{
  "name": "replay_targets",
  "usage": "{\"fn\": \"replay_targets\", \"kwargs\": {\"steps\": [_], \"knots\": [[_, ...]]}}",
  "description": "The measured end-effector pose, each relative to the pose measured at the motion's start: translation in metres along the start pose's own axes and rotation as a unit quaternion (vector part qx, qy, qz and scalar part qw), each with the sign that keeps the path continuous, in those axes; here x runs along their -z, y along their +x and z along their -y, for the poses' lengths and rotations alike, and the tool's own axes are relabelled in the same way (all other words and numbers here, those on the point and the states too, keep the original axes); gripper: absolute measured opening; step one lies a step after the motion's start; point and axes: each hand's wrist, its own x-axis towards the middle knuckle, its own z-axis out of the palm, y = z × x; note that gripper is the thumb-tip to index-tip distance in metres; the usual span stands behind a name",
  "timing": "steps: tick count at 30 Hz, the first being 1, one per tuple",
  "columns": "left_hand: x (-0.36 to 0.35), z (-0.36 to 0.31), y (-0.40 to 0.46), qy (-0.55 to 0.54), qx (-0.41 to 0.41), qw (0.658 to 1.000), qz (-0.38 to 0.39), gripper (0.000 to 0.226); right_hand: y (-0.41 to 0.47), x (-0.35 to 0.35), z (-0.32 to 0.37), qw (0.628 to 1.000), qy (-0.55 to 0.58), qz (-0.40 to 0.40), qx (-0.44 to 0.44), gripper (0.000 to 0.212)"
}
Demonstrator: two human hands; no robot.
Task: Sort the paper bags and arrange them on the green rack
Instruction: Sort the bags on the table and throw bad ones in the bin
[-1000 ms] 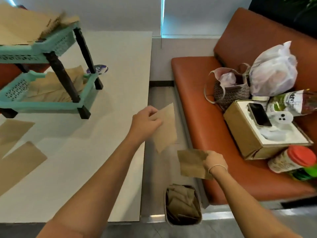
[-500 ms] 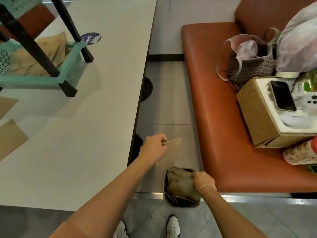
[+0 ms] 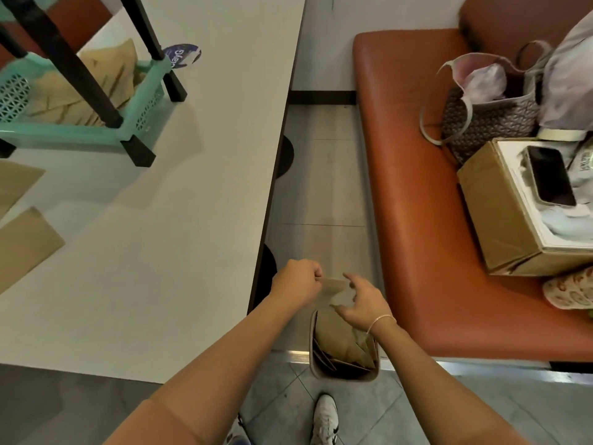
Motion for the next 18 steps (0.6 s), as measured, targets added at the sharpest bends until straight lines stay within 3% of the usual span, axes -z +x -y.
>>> {"fn": "replay_targets", "kwargs": {"steps": [3, 5, 7, 10, 18], "knots": [[-0.007, -0.002, 0.001, 0.020, 0.006, 0.999, 0.034, 0.023, -0.002, 0.007, 0.017, 0.996, 0.028, -0.034, 0.076, 0.057], [-0.013, -0.003, 0.001, 0.026, 0.010, 0.998, 0.057, 0.025, -0.003, 0.006, 0.022, 0.995, -0.033, -0.019, 0.088, 0.038], [-0.018, 0.000, 0.000, 0.024, 0.013, 0.997, 0.068, 0.030, -0.004, 0.000, 0.020, 0.991, -0.113, 0.011, 0.068, 0.033], [-0.021, 0.006, -0.003, 0.026, 0.014, 0.998, 0.058, 0.042, -0.009, -0.009, 0.004, 0.988, -0.154, 0.031, 0.008, 0.032], [-0.008, 0.007, -0.010, 0.021, -0.016, 1.000, 0.014, 0.037, -0.008, -0.025, -0.028, 0.982, -0.157, 0.061, -0.080, 0.046]]}}
